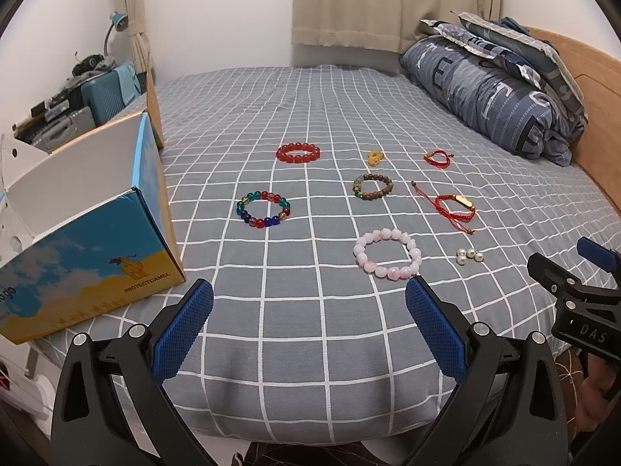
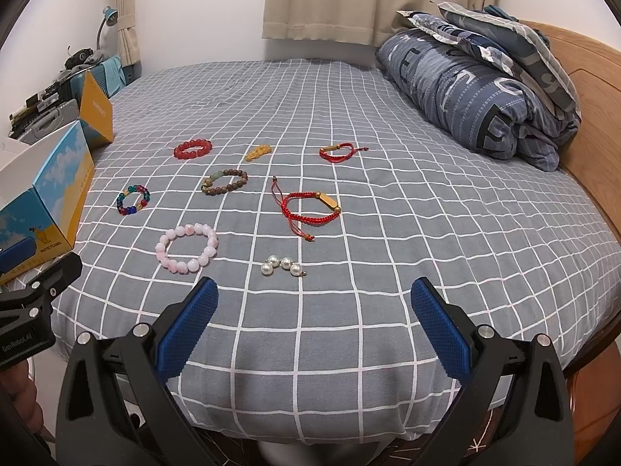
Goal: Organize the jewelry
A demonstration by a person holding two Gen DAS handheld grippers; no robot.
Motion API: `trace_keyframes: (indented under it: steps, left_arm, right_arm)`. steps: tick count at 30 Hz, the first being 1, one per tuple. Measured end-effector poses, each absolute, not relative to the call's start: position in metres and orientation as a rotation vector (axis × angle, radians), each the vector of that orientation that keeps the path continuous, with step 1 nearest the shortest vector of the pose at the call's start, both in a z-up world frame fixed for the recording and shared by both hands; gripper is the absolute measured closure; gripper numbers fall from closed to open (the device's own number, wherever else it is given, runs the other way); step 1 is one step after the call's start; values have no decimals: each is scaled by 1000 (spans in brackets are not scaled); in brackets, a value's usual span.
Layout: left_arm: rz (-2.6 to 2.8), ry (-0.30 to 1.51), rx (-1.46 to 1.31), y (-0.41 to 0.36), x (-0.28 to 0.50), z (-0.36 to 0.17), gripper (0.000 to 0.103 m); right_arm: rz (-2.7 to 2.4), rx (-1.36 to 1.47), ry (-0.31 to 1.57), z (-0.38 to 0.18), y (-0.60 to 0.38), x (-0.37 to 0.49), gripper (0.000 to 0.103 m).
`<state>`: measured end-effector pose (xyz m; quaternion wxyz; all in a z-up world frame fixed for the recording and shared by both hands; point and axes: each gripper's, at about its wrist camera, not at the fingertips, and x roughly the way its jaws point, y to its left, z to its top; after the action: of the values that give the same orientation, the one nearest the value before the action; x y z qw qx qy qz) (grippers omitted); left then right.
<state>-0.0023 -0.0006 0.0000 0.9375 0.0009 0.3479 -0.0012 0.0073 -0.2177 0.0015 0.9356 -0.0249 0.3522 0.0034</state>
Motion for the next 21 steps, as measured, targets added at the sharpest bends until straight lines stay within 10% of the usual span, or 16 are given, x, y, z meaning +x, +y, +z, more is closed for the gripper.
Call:
trace_keyframes:
  steps: [21]
  left_arm:
    - [19, 723, 32, -1, -1, 1, 6]
  right_arm:
    - [6, -48, 714, 6, -217, 7, 7]
